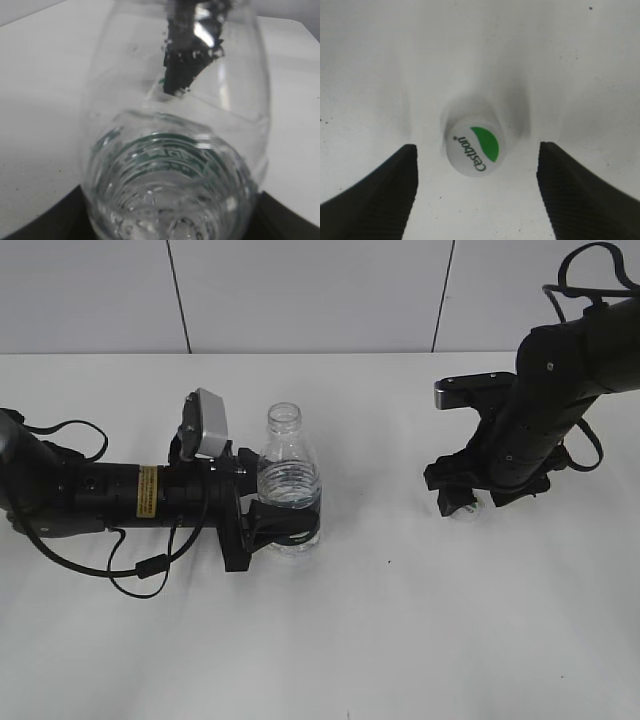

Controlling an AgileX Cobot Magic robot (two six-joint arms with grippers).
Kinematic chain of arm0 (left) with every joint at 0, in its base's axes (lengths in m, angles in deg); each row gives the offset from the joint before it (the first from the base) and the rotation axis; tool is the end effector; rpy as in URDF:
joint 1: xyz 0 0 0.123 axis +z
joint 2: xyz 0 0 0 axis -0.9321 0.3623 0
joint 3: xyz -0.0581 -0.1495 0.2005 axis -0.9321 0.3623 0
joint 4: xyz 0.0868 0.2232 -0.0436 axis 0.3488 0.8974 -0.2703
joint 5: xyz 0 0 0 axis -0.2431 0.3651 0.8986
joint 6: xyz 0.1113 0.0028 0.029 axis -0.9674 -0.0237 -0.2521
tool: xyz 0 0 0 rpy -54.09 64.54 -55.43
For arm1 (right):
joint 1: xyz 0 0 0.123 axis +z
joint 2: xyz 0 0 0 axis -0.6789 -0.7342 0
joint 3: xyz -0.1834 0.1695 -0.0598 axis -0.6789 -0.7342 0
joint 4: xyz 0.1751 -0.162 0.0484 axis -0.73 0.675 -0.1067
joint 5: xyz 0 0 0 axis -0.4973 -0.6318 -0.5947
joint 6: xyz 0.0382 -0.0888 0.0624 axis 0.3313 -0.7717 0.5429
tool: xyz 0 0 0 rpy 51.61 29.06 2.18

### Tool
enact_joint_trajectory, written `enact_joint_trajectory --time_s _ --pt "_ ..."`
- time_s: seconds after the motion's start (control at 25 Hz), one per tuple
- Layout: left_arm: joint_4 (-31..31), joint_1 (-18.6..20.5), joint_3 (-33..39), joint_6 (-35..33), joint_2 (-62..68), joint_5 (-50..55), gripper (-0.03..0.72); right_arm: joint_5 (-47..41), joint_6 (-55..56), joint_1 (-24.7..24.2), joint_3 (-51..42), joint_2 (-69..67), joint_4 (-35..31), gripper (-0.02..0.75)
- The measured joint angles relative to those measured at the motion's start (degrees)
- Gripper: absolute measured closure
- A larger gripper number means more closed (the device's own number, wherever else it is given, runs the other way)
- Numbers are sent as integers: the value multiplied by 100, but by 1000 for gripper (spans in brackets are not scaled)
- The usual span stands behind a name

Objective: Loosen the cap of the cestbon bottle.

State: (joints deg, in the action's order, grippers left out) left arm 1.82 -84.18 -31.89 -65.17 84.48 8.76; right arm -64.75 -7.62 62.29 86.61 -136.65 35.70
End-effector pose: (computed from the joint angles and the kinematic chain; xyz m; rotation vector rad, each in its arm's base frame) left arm 0.3067 -0.1862 0.0515 1.2172 1.5687 -0.9544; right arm 0.3416 0.1222 0.0756 -0.4171 2.8343 0.0916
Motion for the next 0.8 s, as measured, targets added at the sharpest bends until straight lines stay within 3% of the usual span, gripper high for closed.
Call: enact_joint_trajectory --time_s 0.24,0.4,0.48,0.8 --pt "-6 0 0 0 0 0 263 0 0 0 0 0 -5 158" --pt "-139 0 0 58 0 94 68 -6 0 0 0 0 -5 157" --pt "-164 0 0 63 0 114 22 -26 0 0 0 -4 -5 157" --pt "52 347 175 67 -106 136 15 -114 -6 0 0 43 -5 157"
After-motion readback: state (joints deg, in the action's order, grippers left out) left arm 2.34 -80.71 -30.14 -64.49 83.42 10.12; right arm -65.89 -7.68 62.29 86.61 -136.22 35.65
